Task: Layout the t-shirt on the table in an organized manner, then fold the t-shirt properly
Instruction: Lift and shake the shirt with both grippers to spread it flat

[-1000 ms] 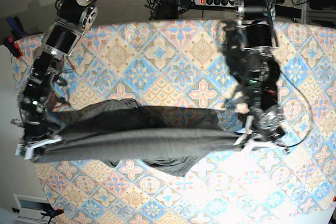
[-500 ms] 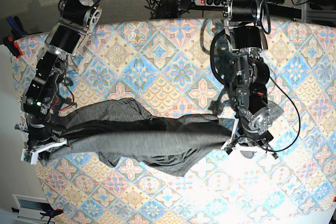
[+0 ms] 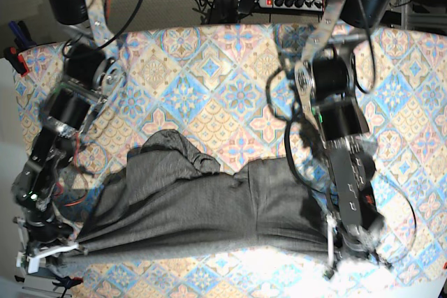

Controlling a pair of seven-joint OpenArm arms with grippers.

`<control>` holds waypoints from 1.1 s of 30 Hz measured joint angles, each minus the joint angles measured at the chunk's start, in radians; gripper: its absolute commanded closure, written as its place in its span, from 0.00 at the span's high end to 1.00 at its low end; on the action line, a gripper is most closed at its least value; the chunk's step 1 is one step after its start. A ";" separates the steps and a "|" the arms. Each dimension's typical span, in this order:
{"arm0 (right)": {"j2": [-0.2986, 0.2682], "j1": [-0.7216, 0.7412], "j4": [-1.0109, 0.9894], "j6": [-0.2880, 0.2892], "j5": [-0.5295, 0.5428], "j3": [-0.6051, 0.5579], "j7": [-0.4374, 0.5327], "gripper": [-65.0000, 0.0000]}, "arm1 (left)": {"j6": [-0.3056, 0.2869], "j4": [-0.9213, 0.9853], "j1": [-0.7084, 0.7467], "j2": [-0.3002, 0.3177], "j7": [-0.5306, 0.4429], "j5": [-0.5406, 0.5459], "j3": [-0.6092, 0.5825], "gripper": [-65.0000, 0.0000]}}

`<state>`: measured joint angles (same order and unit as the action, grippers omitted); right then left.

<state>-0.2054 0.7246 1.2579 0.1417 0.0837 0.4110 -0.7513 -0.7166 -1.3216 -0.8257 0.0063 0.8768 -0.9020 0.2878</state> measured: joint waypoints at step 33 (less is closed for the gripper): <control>-0.039 0.402 -0.141 -0.014 0.005 -0.198 0.121 0.00 | 0.006 0.299 -0.386 0.061 -0.045 0.225 -0.008 0.04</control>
<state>-0.2443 1.1263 1.1172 0.1280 0.0883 0.2131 -0.6300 -0.7109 -1.0225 -1.2118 0.0673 0.8318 -0.6769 0.2794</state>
